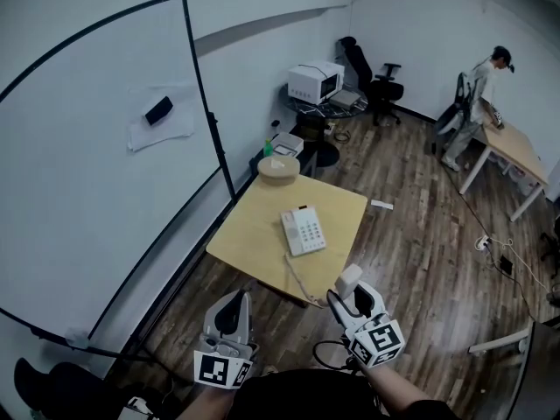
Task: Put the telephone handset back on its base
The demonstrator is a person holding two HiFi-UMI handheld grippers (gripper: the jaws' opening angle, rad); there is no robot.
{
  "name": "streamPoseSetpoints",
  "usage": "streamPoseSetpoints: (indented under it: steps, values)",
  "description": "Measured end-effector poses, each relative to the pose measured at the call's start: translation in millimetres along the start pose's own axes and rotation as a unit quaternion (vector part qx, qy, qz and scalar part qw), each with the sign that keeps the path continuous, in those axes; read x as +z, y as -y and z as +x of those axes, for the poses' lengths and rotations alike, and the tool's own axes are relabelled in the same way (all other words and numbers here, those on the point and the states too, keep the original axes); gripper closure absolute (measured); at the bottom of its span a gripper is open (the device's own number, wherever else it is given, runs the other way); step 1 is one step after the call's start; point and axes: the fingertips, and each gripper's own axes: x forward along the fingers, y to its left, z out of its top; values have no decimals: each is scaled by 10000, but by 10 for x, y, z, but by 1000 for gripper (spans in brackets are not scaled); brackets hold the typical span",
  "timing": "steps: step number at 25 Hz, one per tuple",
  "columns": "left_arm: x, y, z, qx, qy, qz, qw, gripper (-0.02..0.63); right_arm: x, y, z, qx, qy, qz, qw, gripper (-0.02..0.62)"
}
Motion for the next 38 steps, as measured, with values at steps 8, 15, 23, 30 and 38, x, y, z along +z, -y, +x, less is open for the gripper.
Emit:
streamPoseSetpoints:
  steps: [8,15,23,30,38]
  values:
    - [-3,125,84,80,-32,149,9999,606,26,118,-41,141,107,79,9998,364]
    - [-18,211,159,217,-24,370,9991,606,8,193,11,388,189,72,9990,364]
    - [-108,-57,293,407,-111,414,9983,606,-13,296,245,428,196,202,9987,364]
    - [-391,-640,617,419,-66,210,9989,606,-45,391,824,243,54,113,9996,364]
    - [-578,-1467,1330,122,103,48,9999,606,65,335,1661,-44,-157,-117,9998,364]
